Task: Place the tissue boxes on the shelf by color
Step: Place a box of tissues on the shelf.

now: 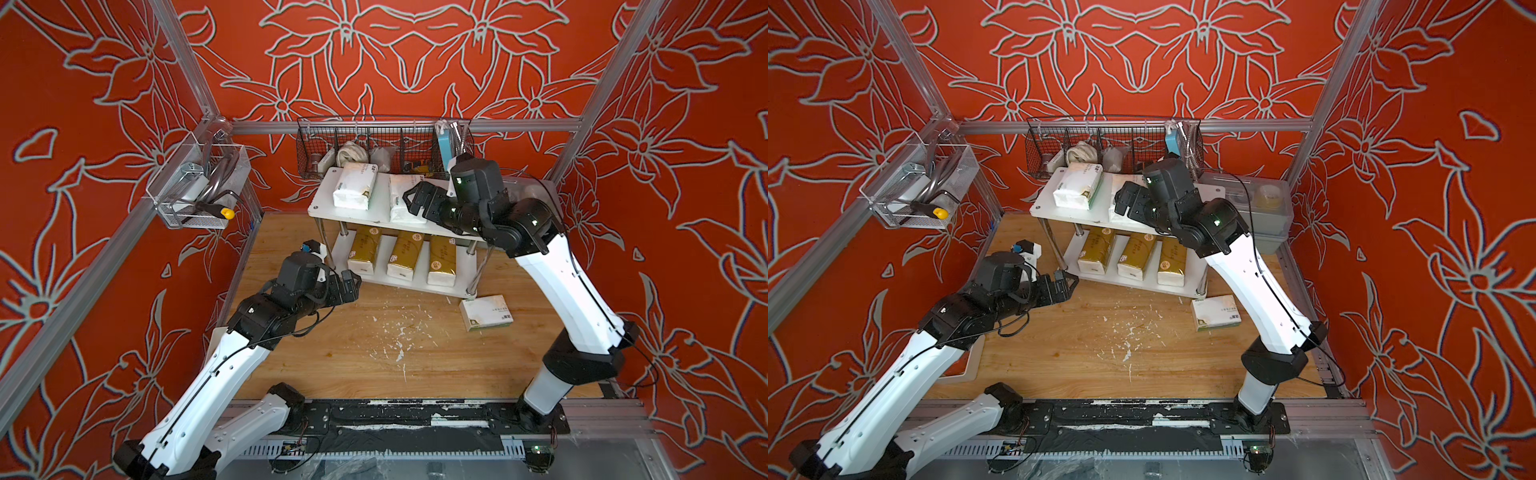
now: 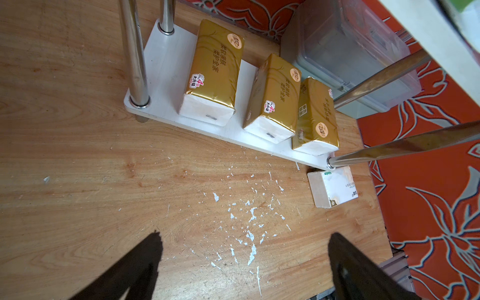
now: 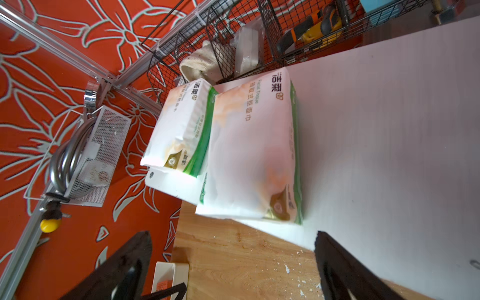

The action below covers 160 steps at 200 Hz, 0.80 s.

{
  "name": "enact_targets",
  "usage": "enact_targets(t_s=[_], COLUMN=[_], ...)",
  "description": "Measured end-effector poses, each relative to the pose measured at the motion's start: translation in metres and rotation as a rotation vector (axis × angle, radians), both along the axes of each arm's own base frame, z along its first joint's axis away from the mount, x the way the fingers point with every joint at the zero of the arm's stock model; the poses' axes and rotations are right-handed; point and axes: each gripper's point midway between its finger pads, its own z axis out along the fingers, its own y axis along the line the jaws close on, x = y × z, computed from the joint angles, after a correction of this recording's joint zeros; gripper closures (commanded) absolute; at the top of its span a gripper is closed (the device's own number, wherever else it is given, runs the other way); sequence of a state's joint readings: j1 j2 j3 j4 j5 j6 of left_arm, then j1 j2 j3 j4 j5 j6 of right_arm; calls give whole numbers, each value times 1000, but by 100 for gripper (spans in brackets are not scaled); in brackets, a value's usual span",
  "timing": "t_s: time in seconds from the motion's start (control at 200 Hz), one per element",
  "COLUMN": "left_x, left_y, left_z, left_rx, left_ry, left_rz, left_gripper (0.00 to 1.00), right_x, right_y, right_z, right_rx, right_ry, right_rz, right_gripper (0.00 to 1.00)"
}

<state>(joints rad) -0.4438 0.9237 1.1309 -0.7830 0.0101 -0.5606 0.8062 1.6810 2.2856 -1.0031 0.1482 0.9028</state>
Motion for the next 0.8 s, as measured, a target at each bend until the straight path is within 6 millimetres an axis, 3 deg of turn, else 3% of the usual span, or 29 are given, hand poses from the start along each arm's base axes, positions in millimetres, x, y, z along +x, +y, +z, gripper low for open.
enact_targets(t_s=[0.375, 0.801], left_x=[-1, -1], left_y=[-2, -2], left_z=[0, 0], left_rx=[-6, -8], left_ry=[3, 4], left_rz=[-9, -11], left_gripper=[1, 1], right_x=[-33, -11], right_y=[41, 75], right_z=[-14, -29], right_rx=[9, -3], right_ry=[20, 29], right_rz=[135, 152], right_gripper=[2, 1])
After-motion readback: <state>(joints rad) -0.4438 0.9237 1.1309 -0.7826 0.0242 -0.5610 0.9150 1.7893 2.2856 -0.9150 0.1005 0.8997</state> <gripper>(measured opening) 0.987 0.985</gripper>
